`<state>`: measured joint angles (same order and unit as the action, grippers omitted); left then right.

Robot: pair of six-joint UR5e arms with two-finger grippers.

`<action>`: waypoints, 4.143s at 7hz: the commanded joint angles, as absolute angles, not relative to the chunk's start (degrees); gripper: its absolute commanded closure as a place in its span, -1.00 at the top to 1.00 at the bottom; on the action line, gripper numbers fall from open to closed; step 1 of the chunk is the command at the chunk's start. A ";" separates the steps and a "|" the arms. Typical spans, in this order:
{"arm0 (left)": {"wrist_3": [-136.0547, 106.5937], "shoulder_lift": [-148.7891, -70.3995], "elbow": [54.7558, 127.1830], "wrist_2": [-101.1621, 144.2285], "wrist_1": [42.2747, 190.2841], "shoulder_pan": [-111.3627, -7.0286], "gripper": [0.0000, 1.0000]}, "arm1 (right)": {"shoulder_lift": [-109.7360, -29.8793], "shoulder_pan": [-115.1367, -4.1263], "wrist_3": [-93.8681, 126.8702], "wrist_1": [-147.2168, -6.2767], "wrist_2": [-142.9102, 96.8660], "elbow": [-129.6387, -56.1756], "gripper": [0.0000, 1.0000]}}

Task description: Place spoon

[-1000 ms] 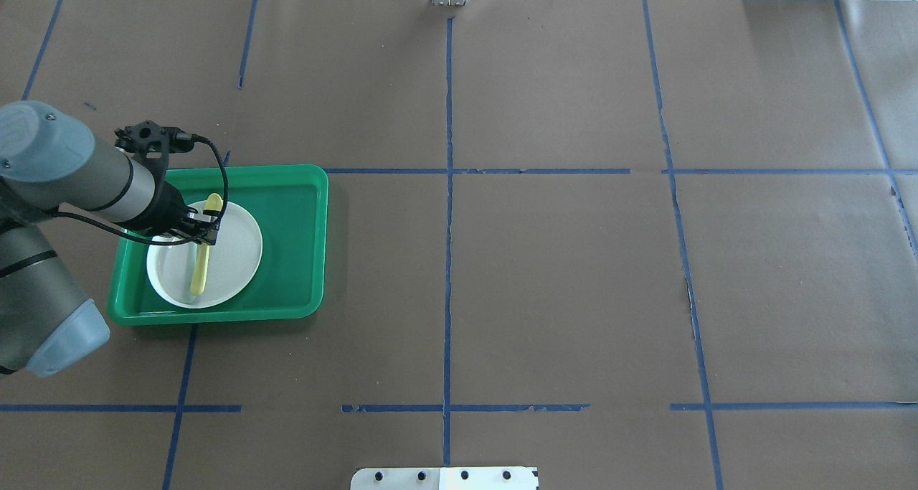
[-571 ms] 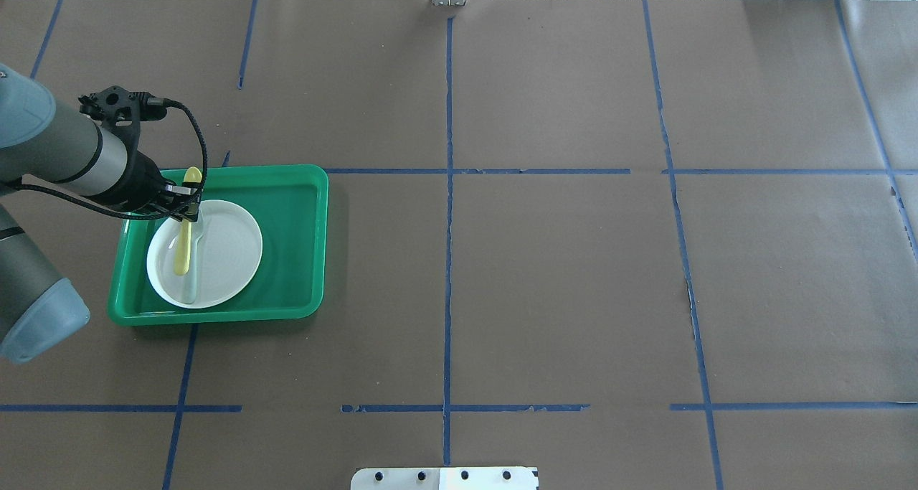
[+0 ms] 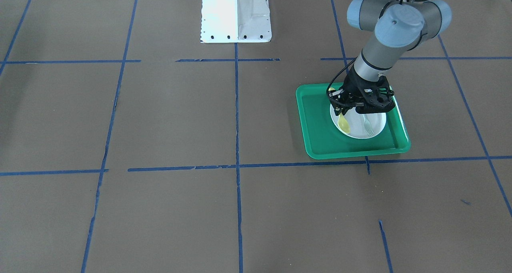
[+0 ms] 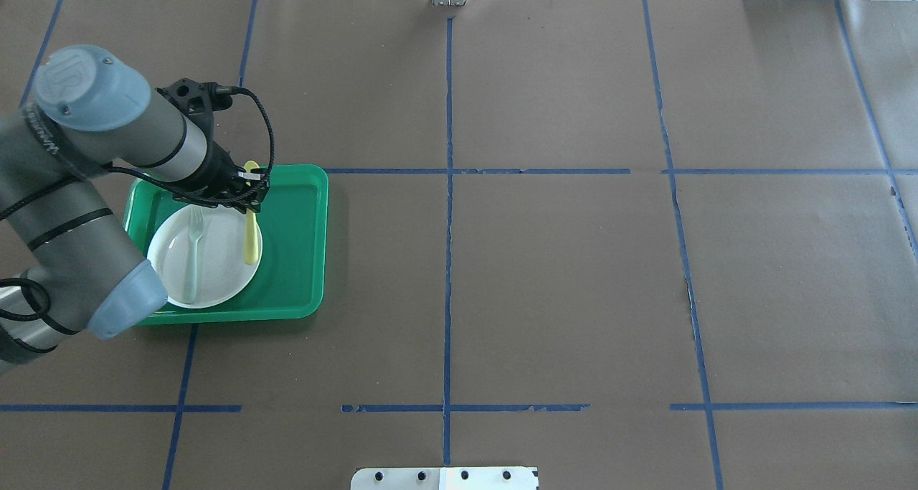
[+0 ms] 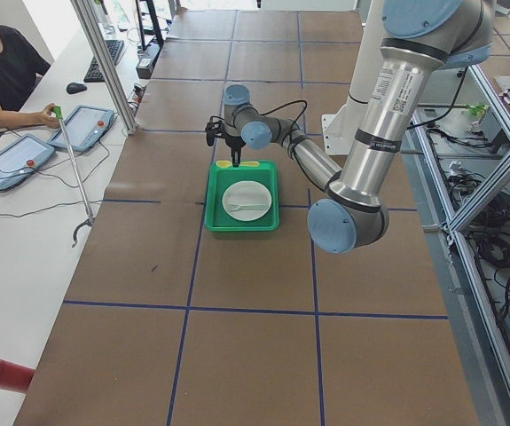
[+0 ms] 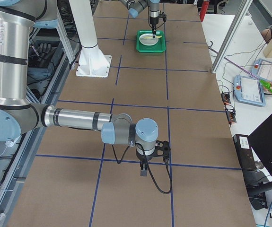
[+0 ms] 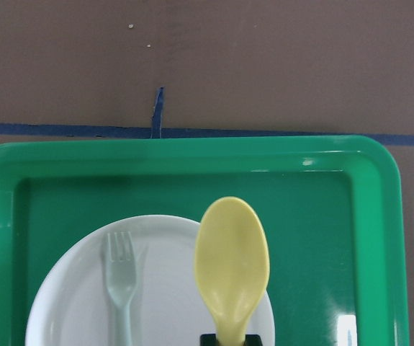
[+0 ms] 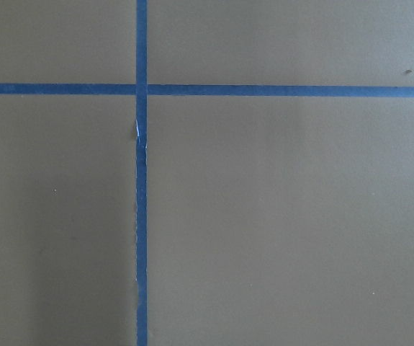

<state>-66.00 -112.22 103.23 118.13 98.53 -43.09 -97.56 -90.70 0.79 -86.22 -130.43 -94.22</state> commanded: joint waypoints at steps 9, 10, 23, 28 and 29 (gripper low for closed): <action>-67.24 -114.17 93.08 117.51 106.17 -38.41 0.73 | -97.56 -90.70 0.79 -86.22 -130.43 -94.22 1.00; -67.06 -114.17 93.60 117.51 106.17 -38.41 0.99 | -97.56 -90.70 0.79 -86.22 -130.43 -94.22 1.00; -7.29 -89.60 101.36 129.20 98.53 -79.92 1.00 | -97.56 -90.70 0.79 -86.22 -130.43 -94.22 1.00; 9.75 -88.24 92.37 129.64 84.82 -93.25 1.00 | -97.56 -90.70 0.79 -86.22 -130.43 -94.22 1.00; 9.76 -88.16 92.46 129.81 84.90 -93.25 1.00 | -97.56 -90.70 0.79 -86.22 -130.43 -94.22 1.00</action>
<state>9.55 -88.28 92.46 129.66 85.23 -92.92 -97.56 -90.70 0.79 -86.22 -130.43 -94.22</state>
